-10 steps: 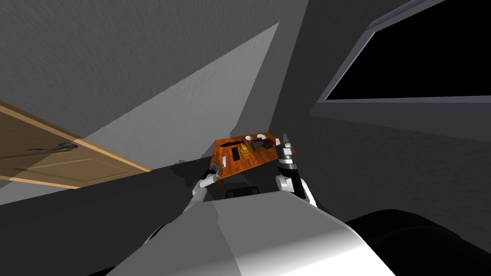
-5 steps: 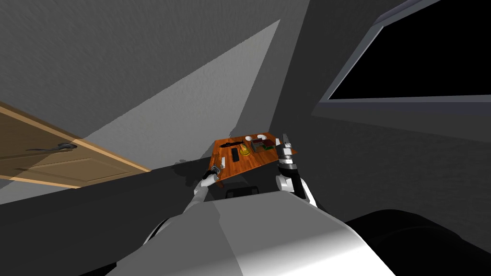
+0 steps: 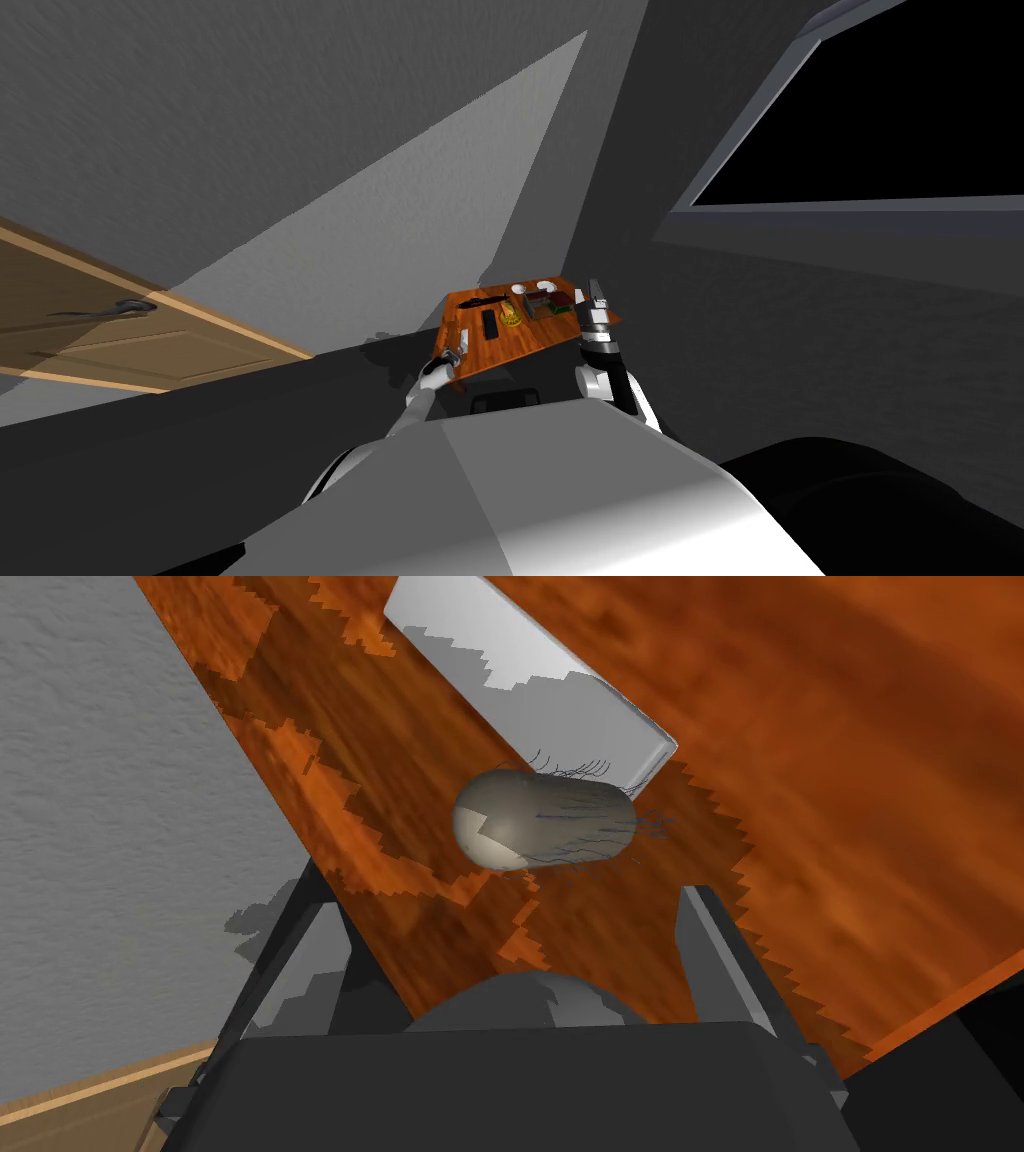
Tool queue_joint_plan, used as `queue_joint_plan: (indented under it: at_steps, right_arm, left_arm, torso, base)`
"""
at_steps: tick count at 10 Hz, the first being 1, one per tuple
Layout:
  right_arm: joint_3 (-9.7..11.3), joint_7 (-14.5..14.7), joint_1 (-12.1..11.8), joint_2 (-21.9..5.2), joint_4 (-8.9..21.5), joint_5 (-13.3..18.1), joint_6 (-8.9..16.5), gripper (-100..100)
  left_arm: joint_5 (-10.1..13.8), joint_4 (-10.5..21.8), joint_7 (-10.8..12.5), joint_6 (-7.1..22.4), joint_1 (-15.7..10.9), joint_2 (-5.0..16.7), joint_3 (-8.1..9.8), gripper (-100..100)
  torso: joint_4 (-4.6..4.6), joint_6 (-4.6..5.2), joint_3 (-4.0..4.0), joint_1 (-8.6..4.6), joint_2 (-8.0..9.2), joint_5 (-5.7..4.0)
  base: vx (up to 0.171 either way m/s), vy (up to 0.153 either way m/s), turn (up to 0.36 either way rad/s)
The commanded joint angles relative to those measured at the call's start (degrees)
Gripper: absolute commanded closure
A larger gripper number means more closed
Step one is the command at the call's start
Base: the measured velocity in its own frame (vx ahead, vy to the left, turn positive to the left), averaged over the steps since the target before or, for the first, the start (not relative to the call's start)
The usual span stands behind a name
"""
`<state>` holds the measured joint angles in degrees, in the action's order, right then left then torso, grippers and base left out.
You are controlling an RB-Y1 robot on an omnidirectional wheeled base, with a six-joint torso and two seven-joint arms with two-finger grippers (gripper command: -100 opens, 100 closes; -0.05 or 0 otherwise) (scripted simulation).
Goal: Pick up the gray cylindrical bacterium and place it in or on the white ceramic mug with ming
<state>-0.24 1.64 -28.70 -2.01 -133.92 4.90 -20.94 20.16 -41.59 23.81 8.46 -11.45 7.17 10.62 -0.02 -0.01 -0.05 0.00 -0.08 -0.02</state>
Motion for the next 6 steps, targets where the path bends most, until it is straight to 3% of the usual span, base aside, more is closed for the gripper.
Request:
queue_joint_plan:
  at_steps: [1,3,4,5,6]
  right_arm:
    - [0.0,0.0,0.0,0.0,0.0,0.0,0.0,0]
    - [0.0,0.0,0.0,0.0,0.0,0.0,0.0,0]
    - [0.0,0.0,0.0,0.0,0.0,0.0,0.0,0]
    - [0.0,0.0,0.0,0.0,0.0,0.0,0.0,0]
    - [0.0,0.0,0.0,0.0,0.0,0.0,0.0,0]
  left_arm:
    - [0.1,1.7,0.8,1.0,-0.7,-0.4,0.89,-100]
    - [0.8,4.5,1.9,1.9,-1.9,-0.6,1.58,-100]
    - [1.3,5.4,1.5,0.5,-2.3,-0.3,0.72,-100]
    - [1.3,5.7,1.6,0.5,-2.4,-0.3,0.75,0]
    - [1.2,6.4,1.2,-1.3,-1.7,-1.2,0.66,-100]
  torso:
    - [0.00,0.00,0.00,0.00,0.00,0.00]
    - [-0.02,0.00,-0.06,-0.04,-0.10,-0.01]
    - [-0.03,0.00,-0.08,-0.02,-0.14,0.00]
    - [-0.02,0.00,-0.04,0.01,-0.05,0.00]
    - [0.00,0.00,0.02,0.03,0.03,0.00]
  base:
    - [0.045,-0.019,0.021]
    - [0.058,-0.015,0.016]
    - [0.030,-0.005,0.002]
    - [0.005,-0.001,0.000]
    - [0.057,0.028,-0.006]
